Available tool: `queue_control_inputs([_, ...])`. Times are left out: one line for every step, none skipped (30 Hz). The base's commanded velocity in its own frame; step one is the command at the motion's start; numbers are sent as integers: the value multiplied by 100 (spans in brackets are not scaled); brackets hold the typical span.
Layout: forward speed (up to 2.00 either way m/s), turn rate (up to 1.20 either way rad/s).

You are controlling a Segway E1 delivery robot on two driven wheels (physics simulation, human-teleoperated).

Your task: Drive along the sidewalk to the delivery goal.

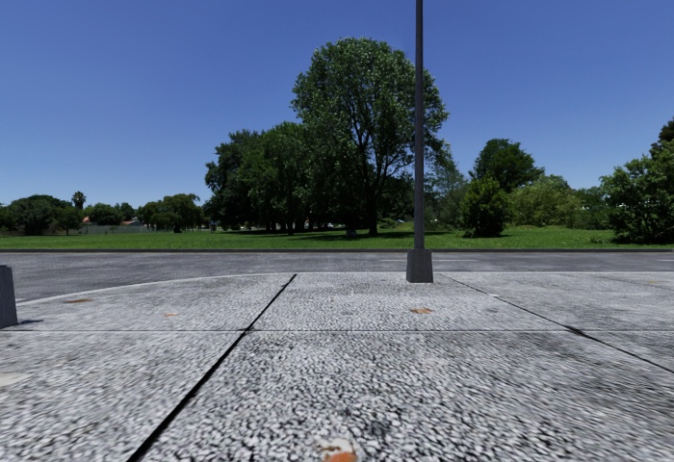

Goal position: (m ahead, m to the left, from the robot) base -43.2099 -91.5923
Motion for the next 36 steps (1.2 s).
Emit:
queue_control_inputs([0, 0])
queue_control_inputs([0, 0])
queue_control_inputs([0, 0])
queue_control_inputs([0, 0])
queue_control_inputs([0, 0])
queue_control_inputs([0, 0])
queue_control_inputs([0, 0])
queue_control_inputs([0, 0])
queue_control_inputs([0, 0])
queue_control_inputs([0, 0])
queue_control_inputs([0, 0])
queue_control_inputs([0, 0])
queue_control_inputs([0, 0])
queue_control_inputs([0, 0])
queue_control_inputs([0, 0])
queue_control_inputs([200, 0])
queue_control_inputs([200, 0])
queue_control_inputs([200, 0])
queue_control_inputs([200, 0])
queue_control_inputs([200, 0])
queue_control_inputs([200, 0])
queue_control_inputs([200, 0])
queue_control_inputs([200, 0])
queue_control_inputs([200, 0])
queue_control_inputs([200, 0])
queue_control_inputs([200, 0])
queue_control_inputs([200, 0])
queue_control_inputs([200, 0])
queue_control_inputs([200, 0])
queue_control_inputs([200, 0])
queue_control_inputs([200, -13])
queue_control_inputs([200, -32])
queue_control_inputs([200, -32])
queue_control_inputs([200, -43])
queue_control_inputs([200, -51])
queue_control_inputs([200, -53])
